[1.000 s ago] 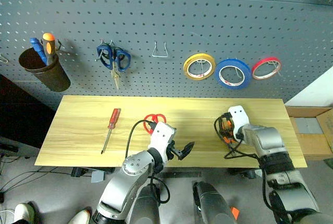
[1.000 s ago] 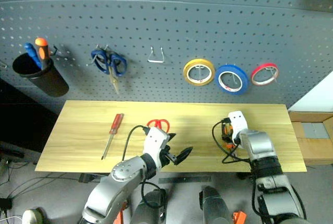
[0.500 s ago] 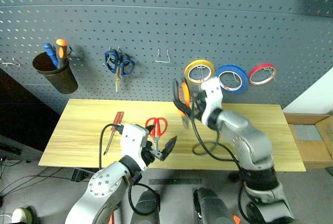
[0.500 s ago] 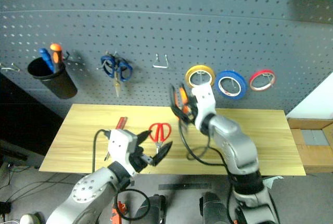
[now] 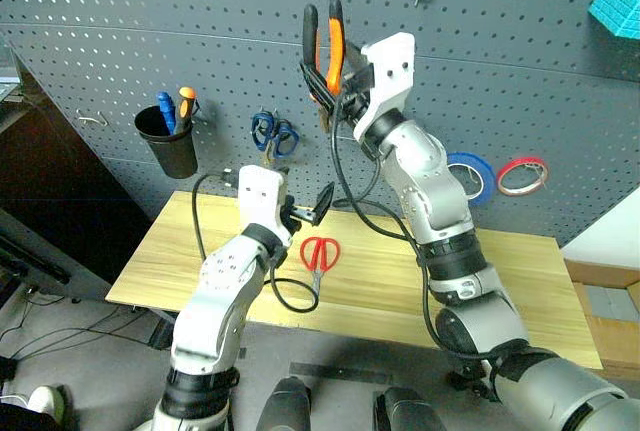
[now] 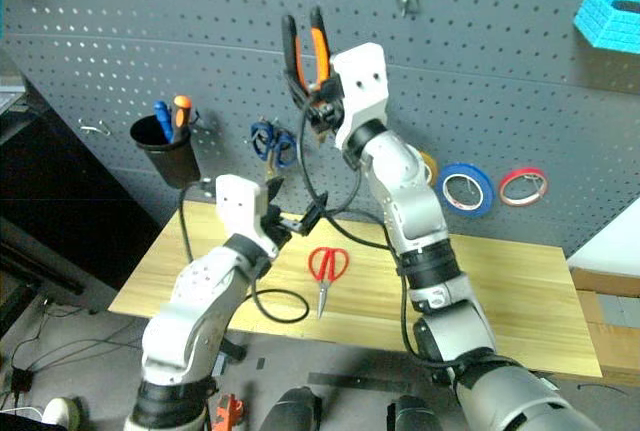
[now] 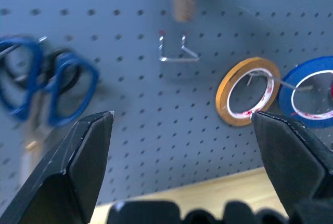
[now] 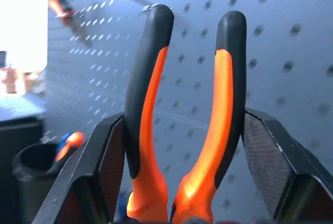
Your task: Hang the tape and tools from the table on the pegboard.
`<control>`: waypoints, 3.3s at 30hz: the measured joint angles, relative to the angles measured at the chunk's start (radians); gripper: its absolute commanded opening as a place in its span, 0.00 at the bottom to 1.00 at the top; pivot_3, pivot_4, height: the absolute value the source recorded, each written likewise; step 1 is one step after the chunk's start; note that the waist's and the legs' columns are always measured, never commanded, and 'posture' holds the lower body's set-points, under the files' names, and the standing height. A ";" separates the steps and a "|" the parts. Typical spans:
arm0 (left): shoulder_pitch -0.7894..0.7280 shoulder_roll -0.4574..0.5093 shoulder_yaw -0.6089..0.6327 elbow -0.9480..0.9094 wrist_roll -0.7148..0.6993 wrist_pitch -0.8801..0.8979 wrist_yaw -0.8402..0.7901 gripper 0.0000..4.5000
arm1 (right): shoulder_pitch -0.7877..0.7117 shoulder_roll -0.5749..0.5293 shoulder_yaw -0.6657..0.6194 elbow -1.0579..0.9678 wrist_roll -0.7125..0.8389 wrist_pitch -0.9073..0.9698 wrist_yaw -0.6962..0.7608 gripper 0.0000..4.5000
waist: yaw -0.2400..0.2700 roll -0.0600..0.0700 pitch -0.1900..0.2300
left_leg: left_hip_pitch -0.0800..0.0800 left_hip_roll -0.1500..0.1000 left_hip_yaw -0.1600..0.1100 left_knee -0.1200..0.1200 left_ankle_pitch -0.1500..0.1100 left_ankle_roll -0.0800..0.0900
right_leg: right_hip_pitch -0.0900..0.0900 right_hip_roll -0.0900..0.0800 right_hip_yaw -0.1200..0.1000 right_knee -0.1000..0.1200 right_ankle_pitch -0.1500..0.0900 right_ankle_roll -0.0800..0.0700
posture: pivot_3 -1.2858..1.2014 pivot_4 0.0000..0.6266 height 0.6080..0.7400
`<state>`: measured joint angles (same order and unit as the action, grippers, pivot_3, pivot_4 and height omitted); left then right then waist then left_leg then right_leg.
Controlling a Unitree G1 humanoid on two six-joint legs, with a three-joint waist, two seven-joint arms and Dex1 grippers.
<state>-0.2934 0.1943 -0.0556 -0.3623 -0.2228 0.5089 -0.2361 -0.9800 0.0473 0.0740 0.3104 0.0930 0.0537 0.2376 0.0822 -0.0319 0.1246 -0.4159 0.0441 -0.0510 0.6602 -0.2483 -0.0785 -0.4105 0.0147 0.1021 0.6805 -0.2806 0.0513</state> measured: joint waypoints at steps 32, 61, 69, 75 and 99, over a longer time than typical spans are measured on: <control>-0.236 0.040 0.011 0.341 0.025 -0.090 -0.140 1.00 | -0.244 -0.067 -0.006 0.609 -0.214 -0.461 -0.204 0.62 | -0.001 0.009 0.103 | 0.000 0.000 -0.007 0.001 0.010 0.012 | 0.001 0.000 -0.006 0.004 0.003 -0.004 | 0.61 0.38 1.00; -0.207 0.056 0.022 0.288 0.025 -0.041 -0.127 1.00 | -0.035 -0.078 -0.006 0.442 -0.245 -0.346 -0.276 0.62 | -0.020 0.012 0.114 | -0.001 0.000 -0.007 0.000 0.015 0.011 | 0.001 0.000 -0.006 0.001 0.009 -0.002 | 0.61 0.34 1.00; -0.208 0.052 0.023 0.292 0.025 -0.060 -0.127 1.00 | -0.031 -0.084 -0.018 0.207 -0.232 -0.220 -0.295 0.62 | -0.029 0.012 0.116 | -0.002 0.000 -0.006 -0.004 0.017 0.011 | -0.001 0.000 -0.005 0.000 0.010 -0.003 | 0.61 0.32 1.00; -0.209 0.046 0.023 0.294 0.026 -0.063 -0.126 1.00 | -0.035 -0.041 -0.017 0.116 -0.224 -0.179 -0.306 0.62 | -0.029 0.012 0.116 | -0.007 0.001 -0.004 -0.017 0.020 0.006 | -0.012 -0.001 -0.005 0.001 0.010 -0.005 | 0.61 0.31 1.00; -0.199 0.064 0.024 0.294 0.028 -0.059 -0.123 1.00 | -0.079 0.067 -0.002 0.385 -0.212 -0.329 -0.352 0.62 | -0.027 0.012 0.116 | -0.009 0.001 -0.004 -0.017 0.020 0.006 | -0.014 -0.001 -0.006 -0.001 0.009 -0.006 | 0.62 0.35 1.00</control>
<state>-0.4929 0.2588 -0.0312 -0.0687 -0.1946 0.4496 -0.3594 -1.0595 0.1145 0.0721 0.6950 -0.1188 -0.2752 -0.1148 0.0550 -0.0199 0.2406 -0.4252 0.0449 -0.0550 0.6430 -0.2285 -0.0722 -0.4240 0.0139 0.0966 0.6796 -0.2712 0.0457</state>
